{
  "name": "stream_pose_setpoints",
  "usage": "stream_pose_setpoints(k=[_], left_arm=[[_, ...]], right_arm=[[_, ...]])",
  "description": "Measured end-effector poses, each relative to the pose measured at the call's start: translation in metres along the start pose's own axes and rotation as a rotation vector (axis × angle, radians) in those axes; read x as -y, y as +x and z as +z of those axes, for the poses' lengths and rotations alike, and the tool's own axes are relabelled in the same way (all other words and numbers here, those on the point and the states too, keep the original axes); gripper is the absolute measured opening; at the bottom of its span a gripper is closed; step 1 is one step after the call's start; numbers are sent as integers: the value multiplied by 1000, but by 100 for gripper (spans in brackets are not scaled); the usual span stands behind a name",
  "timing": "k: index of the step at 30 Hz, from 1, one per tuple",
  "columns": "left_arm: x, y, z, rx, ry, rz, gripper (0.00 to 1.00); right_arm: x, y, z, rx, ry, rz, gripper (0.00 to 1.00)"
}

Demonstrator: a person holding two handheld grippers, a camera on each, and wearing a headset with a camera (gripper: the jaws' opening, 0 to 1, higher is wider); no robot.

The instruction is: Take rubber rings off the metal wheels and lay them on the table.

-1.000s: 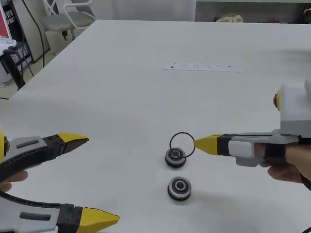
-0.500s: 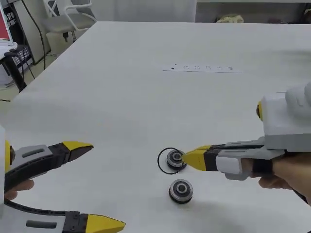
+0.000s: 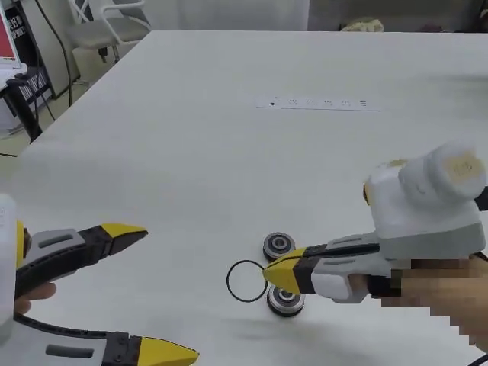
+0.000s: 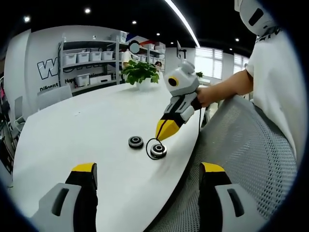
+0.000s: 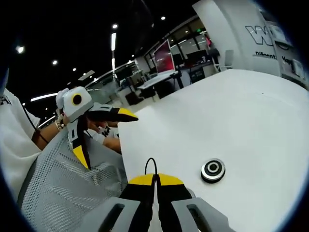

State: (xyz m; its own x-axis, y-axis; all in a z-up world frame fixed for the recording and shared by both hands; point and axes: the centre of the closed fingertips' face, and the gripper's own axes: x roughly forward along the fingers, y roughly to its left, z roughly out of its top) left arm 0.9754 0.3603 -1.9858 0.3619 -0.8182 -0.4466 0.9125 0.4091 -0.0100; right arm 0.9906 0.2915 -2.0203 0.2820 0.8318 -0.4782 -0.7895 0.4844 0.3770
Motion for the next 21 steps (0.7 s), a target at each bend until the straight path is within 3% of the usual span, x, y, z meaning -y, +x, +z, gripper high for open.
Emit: stream_pose_setpoints(k=[4, 8, 21], left_arm=[[0, 1, -4, -22, 9, -2, 85], [0, 1, -6, -34, 10, -2, 85], [-2, 1, -3, -12, -10, 4, 84]], right_arm=[[-1, 8, -7, -25, -23, 5, 0], [1, 13, -13, -47, -67, -26, 0], [14, 19, -22, -88, -187, -90, 0]])
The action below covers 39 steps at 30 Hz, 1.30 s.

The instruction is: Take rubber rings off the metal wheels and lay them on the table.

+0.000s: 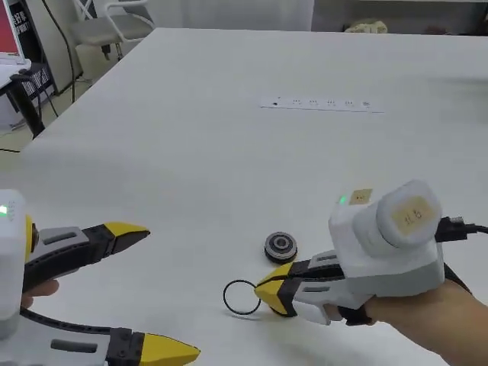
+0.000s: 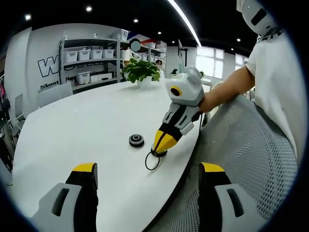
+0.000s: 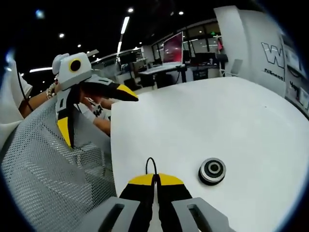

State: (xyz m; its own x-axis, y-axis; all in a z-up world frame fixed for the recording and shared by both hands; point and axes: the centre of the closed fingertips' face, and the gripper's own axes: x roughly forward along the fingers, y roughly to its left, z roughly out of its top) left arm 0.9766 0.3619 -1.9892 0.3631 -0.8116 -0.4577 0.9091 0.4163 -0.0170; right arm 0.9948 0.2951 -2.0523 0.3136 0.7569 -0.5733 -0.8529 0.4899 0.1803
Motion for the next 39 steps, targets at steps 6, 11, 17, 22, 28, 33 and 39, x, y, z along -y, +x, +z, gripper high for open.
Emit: stream_pose_setpoints(k=[6, 11, 17, 22, 28, 33, 39], left_arm=[[1, 0, 0, 0, -4, -4, 83], [1, 0, 0, 1, -5, -4, 83], [0, 0, 0, 4, -10, -1, 83], [-1, 0, 1, 7, -13, 3, 83], [-1, 0, 0, 7, -16, 5, 83], [-1, 0, 0, 6, -16, 4, 83], [0, 0, 0, 3, -15, 3, 83]], right_arm=[[2, 1, -3, -12, -19, -6, 0], [2, 3, -8, -40, -55, -11, 5], [1, 4, -10, -54, -59, -5, 18], [1, 4, -10, -61, -67, -5, 21], [1, 3, -10, -59, -61, -6, 23], [4, 1, -9, -57, -49, -12, 23], [12, -5, -4, -32, -30, -31, 23]])
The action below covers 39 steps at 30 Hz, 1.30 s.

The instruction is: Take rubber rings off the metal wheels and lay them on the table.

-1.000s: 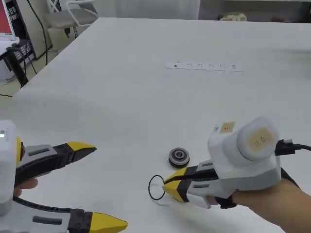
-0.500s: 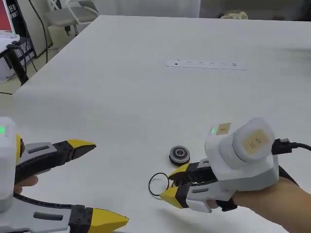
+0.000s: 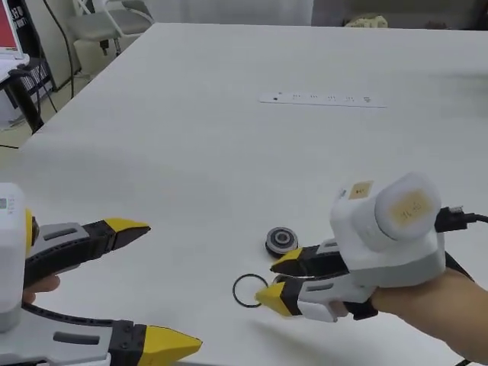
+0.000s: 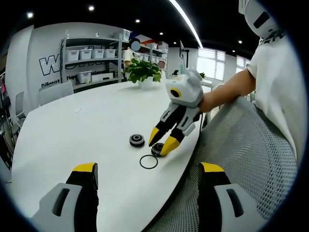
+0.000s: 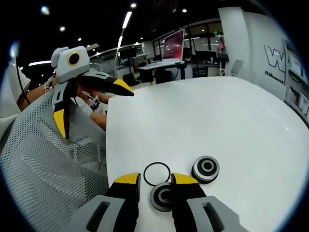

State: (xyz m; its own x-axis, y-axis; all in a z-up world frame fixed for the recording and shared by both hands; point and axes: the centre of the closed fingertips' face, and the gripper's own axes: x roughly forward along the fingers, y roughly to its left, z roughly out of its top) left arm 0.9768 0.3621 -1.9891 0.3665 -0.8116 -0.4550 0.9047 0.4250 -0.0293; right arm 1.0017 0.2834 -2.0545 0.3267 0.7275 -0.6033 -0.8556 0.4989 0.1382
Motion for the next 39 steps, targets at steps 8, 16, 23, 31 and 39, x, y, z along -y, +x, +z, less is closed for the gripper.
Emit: stream_pose_setpoints(k=[8, 16, 23, 31, 39], left_arm=[[0, 0, -1, -6, 2, -1, 83], [1, 0, -1, -12, 5, -4, 83], [2, 0, -2, -15, 11, -5, 82], [3, 0, -1, -10, 10, -12, 81], [6, 0, 2, -9, 55, -35, 77]], right_arm=[[16, -12, 8, 43, 36, -42, 23], [34, -24, 8, 71, 72, -81, 23], [42, -31, 2, 76, 111, -83, 22], [42, -32, -16, 21, 134, -55, 23], [42, -34, -25, -11, 120, -48, 23]])
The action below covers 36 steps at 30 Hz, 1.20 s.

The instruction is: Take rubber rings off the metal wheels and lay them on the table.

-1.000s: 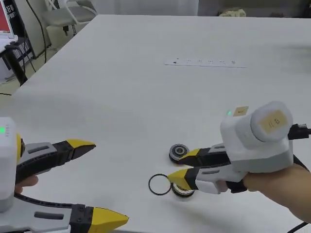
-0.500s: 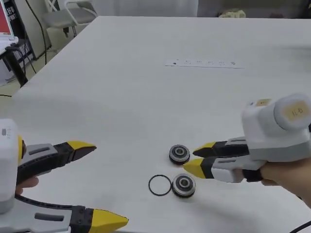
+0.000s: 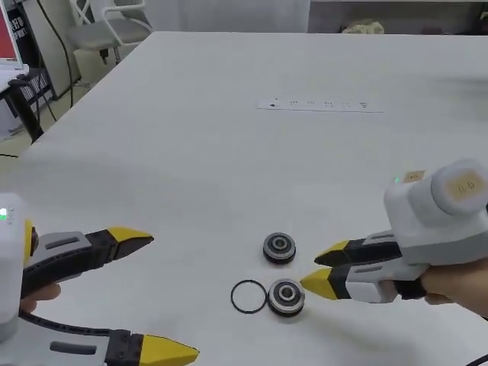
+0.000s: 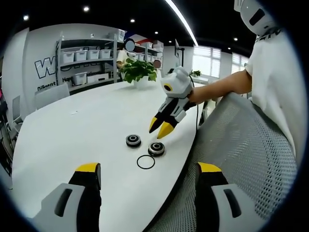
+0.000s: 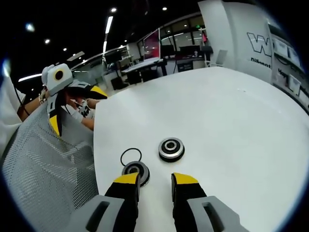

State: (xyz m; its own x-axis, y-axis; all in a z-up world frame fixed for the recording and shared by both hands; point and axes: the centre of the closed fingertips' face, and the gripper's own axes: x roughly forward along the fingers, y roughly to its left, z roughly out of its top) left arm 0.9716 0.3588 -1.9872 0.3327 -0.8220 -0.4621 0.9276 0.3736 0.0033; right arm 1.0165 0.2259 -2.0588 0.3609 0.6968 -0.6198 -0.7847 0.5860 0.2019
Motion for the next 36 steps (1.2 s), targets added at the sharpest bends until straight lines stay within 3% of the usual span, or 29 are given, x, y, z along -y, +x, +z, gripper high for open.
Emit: stream_pose_setpoints(k=[7, 13, 18, 22, 27, 31, 36], left_arm=[[4, -1, 7, -21, 66, -18, 76], [12, 1, 40, 56, 84, -66, 75], [14, 6, 57, 74, 121, -93, 73], [21, 12, 67, 79, 137, -147, 73], [25, 29, 81, 87, 199, -178, 72], [28, 45, 85, 97, 232, -188, 69], [29, 69, 76, 61, 272, -221, 63]], right_arm=[[0, 0, -3, -14, -5, 9, 24], [-8, 2, -8, -43, -50, 36, 23], [-14, 3, -12, -66, -89, 60, 24], [-18, 5, -18, -100, -135, 69, 24], [-20, 8, -22, -115, -146, 82, 24], [-22, 10, -24, -122, -167, 89, 23], [-26, 13, -28, -138, -192, 103, 24]])
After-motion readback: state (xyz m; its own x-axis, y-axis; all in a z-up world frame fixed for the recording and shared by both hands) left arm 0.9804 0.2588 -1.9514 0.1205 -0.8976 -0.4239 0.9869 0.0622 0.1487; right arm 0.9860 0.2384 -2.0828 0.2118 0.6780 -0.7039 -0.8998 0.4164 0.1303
